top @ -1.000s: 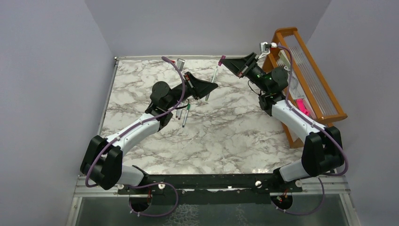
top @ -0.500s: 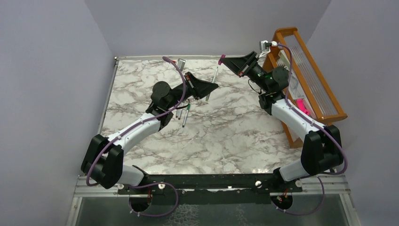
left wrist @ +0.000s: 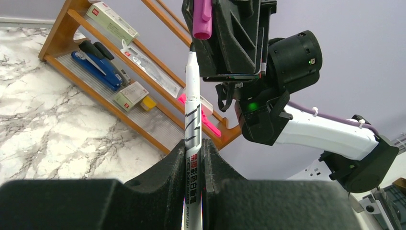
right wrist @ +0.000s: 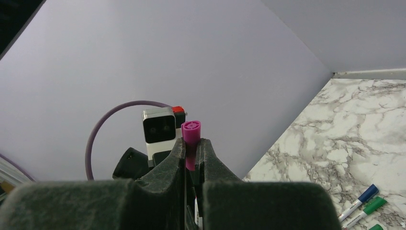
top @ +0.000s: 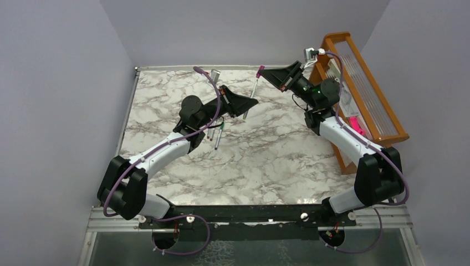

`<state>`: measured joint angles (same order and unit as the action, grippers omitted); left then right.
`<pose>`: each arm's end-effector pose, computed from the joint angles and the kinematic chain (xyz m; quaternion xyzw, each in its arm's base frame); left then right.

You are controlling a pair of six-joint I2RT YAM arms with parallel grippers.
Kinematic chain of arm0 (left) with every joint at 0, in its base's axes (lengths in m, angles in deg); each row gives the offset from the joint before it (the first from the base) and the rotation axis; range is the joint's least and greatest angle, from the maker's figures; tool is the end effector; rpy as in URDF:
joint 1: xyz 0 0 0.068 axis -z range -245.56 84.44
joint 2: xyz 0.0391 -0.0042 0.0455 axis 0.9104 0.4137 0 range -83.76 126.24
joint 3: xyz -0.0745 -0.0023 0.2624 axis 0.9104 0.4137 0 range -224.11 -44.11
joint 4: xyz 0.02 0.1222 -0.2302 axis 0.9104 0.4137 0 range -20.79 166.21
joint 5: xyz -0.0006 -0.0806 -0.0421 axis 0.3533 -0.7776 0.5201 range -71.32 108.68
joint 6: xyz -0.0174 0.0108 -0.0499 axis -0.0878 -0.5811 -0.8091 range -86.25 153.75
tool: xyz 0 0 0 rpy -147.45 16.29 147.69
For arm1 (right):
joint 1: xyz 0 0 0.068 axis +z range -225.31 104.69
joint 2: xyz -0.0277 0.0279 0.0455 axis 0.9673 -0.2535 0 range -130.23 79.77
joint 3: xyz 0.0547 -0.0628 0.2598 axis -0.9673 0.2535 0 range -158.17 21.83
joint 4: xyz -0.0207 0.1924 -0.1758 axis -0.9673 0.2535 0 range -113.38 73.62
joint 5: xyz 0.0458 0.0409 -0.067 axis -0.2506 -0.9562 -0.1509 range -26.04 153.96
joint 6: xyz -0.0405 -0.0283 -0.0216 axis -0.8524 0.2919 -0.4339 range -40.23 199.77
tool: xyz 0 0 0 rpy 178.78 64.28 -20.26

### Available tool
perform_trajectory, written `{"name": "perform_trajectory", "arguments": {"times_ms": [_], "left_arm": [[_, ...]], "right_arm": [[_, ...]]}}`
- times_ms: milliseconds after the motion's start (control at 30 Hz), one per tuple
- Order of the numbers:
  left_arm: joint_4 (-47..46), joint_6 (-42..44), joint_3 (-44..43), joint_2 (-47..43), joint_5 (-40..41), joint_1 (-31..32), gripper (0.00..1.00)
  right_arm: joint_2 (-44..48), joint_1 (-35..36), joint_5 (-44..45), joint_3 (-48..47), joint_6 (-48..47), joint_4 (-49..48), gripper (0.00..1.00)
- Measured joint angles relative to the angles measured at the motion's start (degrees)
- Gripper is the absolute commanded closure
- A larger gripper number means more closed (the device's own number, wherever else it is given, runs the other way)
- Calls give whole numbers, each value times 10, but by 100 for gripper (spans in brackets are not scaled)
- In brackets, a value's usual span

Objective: Insert the pens into the pen caps

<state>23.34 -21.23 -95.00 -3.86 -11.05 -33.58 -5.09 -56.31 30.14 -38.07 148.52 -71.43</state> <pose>0.2599 -0.1831 0.3376 0.0871 0.6054 -0.6451 0.4581 0.3141 0.1290 0.3680 0.0017 0.5806 0.6689 0.4642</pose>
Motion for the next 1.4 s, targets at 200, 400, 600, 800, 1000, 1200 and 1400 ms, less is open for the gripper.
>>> {"name": "perform_trajectory", "arguments": {"times_ms": [200,400,600,800,1000,1200,1400], "left_arm": [[-1,0,-1,0,-3,0,100],[-5,0,-1,0,-3,0,100],[-10,0,-1,0,-3,0,100],[-13,0,-1,0,-3,0,100],[-27,-9,-1,7,-3,0,100],[-36,-15,-1,14,-3,0,100],[-43,-19,-1,13,-3,0,100]], "right_arm": [[0,0,0,1,0,1,99],[-4,-3,-2,1,0,2,99],[-7,-4,-2,1,0,5,99],[-7,-4,-9,1,0,5,99],[-7,-4,-17,2,1,2,99],[-7,-4,-16,17,2,0,99],[-7,-9,-16,16,5,-2,99]]}}
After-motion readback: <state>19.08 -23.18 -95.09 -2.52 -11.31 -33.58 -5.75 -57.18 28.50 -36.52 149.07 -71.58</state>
